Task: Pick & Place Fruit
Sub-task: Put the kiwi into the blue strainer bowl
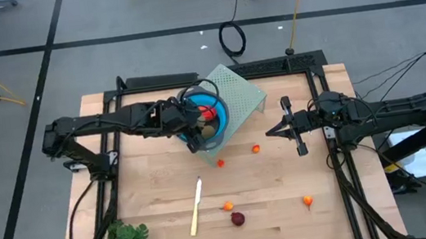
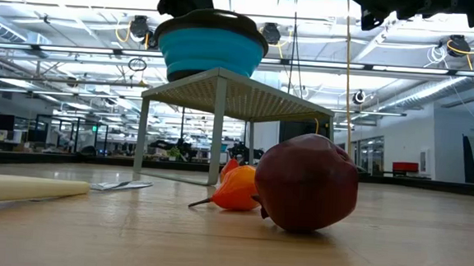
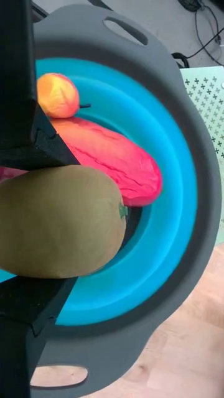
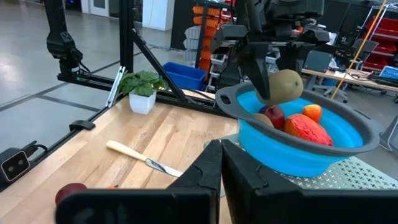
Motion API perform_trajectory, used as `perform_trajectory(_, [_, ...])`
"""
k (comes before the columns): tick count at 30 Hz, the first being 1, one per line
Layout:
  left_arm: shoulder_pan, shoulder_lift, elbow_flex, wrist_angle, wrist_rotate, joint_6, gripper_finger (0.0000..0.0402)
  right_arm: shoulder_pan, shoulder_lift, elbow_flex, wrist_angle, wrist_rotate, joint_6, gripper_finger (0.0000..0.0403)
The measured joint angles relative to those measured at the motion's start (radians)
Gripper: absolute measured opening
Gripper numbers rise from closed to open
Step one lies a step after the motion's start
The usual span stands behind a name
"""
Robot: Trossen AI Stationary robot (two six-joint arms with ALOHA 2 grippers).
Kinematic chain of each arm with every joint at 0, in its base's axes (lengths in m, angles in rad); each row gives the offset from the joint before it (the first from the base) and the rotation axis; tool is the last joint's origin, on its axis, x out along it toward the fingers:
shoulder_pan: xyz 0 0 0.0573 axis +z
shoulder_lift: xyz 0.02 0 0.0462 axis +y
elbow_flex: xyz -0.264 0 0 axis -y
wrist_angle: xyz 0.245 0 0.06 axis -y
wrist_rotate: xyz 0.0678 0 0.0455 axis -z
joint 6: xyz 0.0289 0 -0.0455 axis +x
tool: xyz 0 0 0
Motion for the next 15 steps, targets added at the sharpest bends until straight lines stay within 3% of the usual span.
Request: perform_trajectory(15, [0.000, 0.000, 0.000, -0.007, 0.000, 0.020, 0.0232, 0.000, 0.000, 0.000, 0.000, 0.000, 0.000, 0.0004])
